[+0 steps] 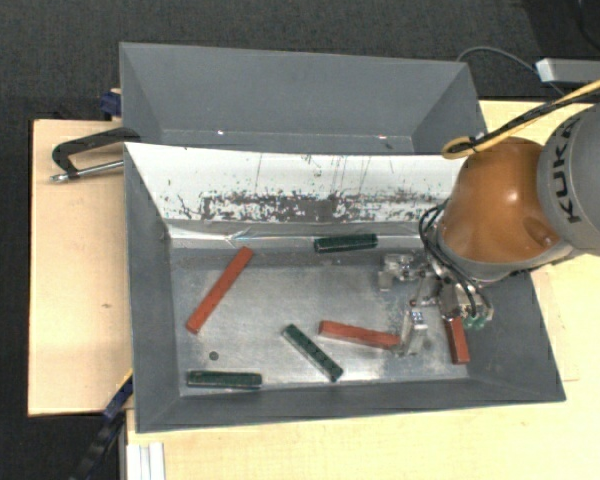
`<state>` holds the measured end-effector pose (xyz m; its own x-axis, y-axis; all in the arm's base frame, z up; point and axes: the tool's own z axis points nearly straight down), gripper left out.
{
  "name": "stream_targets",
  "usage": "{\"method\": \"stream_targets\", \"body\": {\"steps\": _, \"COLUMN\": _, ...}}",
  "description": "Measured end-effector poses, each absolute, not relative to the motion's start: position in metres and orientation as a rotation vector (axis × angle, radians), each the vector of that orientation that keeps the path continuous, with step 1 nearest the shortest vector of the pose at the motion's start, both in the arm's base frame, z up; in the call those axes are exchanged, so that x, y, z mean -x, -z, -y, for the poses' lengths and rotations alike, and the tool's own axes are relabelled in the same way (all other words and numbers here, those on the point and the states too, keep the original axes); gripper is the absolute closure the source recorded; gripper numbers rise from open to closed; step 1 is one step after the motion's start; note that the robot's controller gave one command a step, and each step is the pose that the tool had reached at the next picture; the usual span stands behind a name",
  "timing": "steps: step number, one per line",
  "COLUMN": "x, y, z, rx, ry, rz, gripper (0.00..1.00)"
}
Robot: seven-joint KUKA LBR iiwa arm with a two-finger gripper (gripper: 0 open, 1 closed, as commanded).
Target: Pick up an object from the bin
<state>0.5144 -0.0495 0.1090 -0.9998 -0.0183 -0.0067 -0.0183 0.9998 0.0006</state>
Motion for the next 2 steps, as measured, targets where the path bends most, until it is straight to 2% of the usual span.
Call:
{"method": "stream_targets", "body": {"steps": 1, "x": -0.508, "y": -0.077, "z": 0.038, "rx": 0.201, "ry": -0.002, "rz": -3.14, "gripper": 0.0}}
{"method": "stream_targets", "body": {"steps": 2, "x": -0.493, "y": -0.07, "z": 0.061, "rx": 0.396, "ry": -0.001, "rz": -3.116, "gripper": 1.0}}
